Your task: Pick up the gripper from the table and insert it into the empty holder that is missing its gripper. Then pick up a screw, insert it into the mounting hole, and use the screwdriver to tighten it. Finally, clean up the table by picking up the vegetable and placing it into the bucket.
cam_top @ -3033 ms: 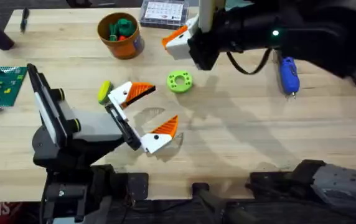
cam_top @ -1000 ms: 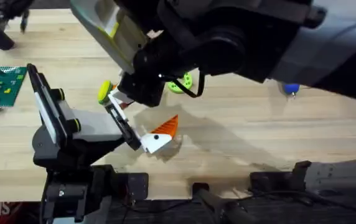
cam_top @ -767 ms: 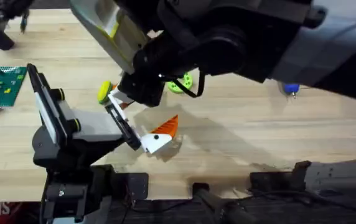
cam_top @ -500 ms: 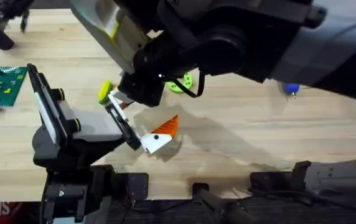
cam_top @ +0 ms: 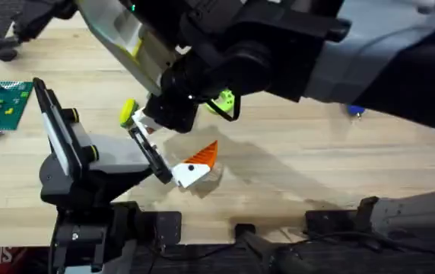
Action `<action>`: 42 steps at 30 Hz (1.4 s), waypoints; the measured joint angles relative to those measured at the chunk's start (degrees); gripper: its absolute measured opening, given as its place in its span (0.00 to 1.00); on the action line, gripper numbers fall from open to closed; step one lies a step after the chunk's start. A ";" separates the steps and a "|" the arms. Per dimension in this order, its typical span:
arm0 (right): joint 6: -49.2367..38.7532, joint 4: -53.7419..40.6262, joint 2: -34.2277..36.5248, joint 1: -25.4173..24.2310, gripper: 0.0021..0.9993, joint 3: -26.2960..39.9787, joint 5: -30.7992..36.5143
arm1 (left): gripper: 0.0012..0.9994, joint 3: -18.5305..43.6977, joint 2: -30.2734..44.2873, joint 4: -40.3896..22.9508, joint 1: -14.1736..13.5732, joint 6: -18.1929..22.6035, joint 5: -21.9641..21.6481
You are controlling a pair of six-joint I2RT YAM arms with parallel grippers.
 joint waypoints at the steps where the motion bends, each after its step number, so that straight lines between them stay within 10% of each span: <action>1: 0.00 0.00 0.00 0.00 0.00 0.00 0.00 | 1.00 0.00 0.00 0.00 0.00 0.00 0.00; 22: 0.24 -1.49 -1.03 -0.11 0.95 3.94 0.16 | 0.99 0.00 0.00 0.00 0.00 0.00 0.00; 29: 0.34 -3.26 -1.66 -0.28 0.99 4.59 0.16 | 0.05 0.00 0.00 0.01 0.00 0.25 -0.04; 42: 11.69 -22.35 -7.32 -18.13 0.99 4.59 0.20 | 0.00 0.00 0.00 0.00 0.00 0.42 -0.04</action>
